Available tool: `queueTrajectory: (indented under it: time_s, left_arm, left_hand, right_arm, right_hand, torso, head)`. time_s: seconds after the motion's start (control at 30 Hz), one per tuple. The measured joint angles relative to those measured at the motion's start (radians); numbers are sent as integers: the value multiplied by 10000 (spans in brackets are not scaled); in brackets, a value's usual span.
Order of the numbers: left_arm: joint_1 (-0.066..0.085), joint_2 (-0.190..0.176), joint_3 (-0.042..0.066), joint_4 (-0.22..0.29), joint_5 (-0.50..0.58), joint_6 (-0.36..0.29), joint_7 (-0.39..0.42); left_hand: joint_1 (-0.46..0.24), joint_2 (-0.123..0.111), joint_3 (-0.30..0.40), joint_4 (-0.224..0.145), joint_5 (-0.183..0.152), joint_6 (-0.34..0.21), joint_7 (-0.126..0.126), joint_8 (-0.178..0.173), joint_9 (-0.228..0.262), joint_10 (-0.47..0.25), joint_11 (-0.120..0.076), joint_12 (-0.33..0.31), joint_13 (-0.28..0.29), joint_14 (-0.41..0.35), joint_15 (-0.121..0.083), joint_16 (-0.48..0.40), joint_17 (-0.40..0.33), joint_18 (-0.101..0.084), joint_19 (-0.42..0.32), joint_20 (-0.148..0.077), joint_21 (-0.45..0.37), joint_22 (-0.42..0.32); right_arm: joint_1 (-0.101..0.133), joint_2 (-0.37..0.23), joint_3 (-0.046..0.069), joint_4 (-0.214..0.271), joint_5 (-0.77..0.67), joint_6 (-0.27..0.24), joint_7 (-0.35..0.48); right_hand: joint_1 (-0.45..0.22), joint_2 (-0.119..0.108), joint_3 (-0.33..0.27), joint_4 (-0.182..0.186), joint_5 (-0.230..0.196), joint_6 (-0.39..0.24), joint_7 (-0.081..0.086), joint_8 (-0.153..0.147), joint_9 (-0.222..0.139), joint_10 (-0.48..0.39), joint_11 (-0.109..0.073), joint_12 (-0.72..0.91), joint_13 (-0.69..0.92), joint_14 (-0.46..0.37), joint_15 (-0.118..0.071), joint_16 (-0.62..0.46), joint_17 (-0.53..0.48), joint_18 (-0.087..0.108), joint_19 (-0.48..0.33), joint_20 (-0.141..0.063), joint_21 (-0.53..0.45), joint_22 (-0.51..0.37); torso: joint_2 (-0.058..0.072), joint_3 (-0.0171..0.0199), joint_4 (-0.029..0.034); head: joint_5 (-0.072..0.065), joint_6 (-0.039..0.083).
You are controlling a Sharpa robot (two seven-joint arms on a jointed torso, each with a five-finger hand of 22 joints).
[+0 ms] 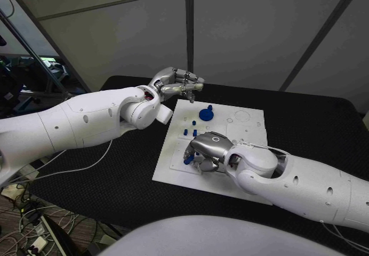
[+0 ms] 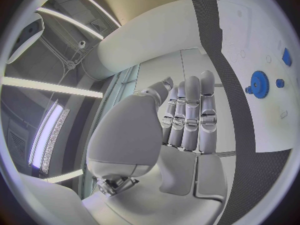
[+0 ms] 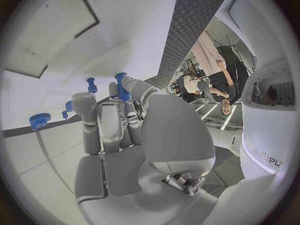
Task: Assemble the parts on the task board
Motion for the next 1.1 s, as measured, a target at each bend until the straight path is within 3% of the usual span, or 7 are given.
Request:
queueTrajectory:
  time_s: [0.1,0.2,0.47,0.67,0.87,1.0,1.1]
  left_arm:
    - [0,0,0,-1,0,6,-8]
    - [0,-3,0,0,0,11,-15]
    - [0,-8,0,7,0,21,-29]
    - [0,-11,0,8,0,26,-38]
    - [0,-12,0,6,0,34,-49]
    - [0,-12,0,2,0,43,-58]
    - [0,-13,0,2,0,53,-66]
  left_hand:
    - [0,0,0,0,0,0,0,0,0,0,0,0,0,0,0,0,0,0,0,0,0,-3]
    - [0,0,0,0,0,0,0,0,-1,1,0,0,-1,0,0,0,0,0,0,0,0,-8]
    - [0,0,0,0,0,-37,37,0,8,2,1,0,10,-35,34,0,0,0,0,0,-39,-8]
    - [0,0,0,0,0,-37,37,0,8,3,1,0,9,-35,35,0,1,0,0,0,-39,-7]
    - [0,0,0,0,0,-36,37,0,7,3,1,0,8,-35,35,0,-7,0,0,0,-39,-7]
    - [0,0,0,0,0,-36,36,0,7,4,1,0,8,-35,35,0,-7,0,0,0,-39,-6]
    - [0,0,0,0,0,-36,36,0,6,4,2,0,7,-35,35,0,-7,0,0,0,-39,-6]
  right_arm:
    - [0,27,-2,-24,-14,1,-8]
    - [-3,66,-6,-59,-24,14,-18]
    - [-3,159,-6,-157,-47,121,-82]
    - [-2,170,-6,-167,-55,149,-86]
    - [-1,160,-6,-147,-52,89,-46]
    - [-1,102,-6,-90,-39,-36,20]
    - [-1,25,-6,-13,-27,-176,84]
  right_hand:
    - [-16,-12,0,0,0,-36,34,-13,-2,-21,21,-36,-9,0,0,0,-71,-1,-1,1,-1,-72]
    - [-244,-77,-36,39,10,-356,163,-219,-65,-440,178,-289,-110,1,12,0,-168,-1,-112,112,-115,-223]
    - [-479,-285,-64,67,37,-876,174,-437,-227,-1194,354,-669,-148,1,146,-55,-312,-1,-252,252,-266,-437]
    - [-525,-339,-176,95,37,-1367,-3,-437,-274,-1702,446,-783,-147,0,218,-55,-324,-1,-321,322,-358,-575]
    - [-512,-432,-328,108,37,-1610,-63,-437,-273,-1890,456,-783,-147,-11,229,-55,-323,0,-321,322,-418,-622]
    - [-460,-484,-720,74,93,-2347,-293,-437,-296,-2566,556,-783,-131,-39,364,-149,-502,0,-618,428,-749,-1023]
    - [-460,-484,-925,67,93,-2576,-357,-437,-296,-2792,571,-742,-107,-52,377,-178,-614,-1,-701,446,-883,-1220]
  torso:
    - [0,-4,6]
    - [2,-11,11]
    - [4,-12,14]
    - [1,-11,14]
    - [1,-5,6]
    - [1,-3,1]
    - [1,1,1]
  head:
    - [-3,0]
    - [-3,0]
    - [14,0]
    - [16,0]
    - [6,0]
    - [-6,0]
    - [-8,0]
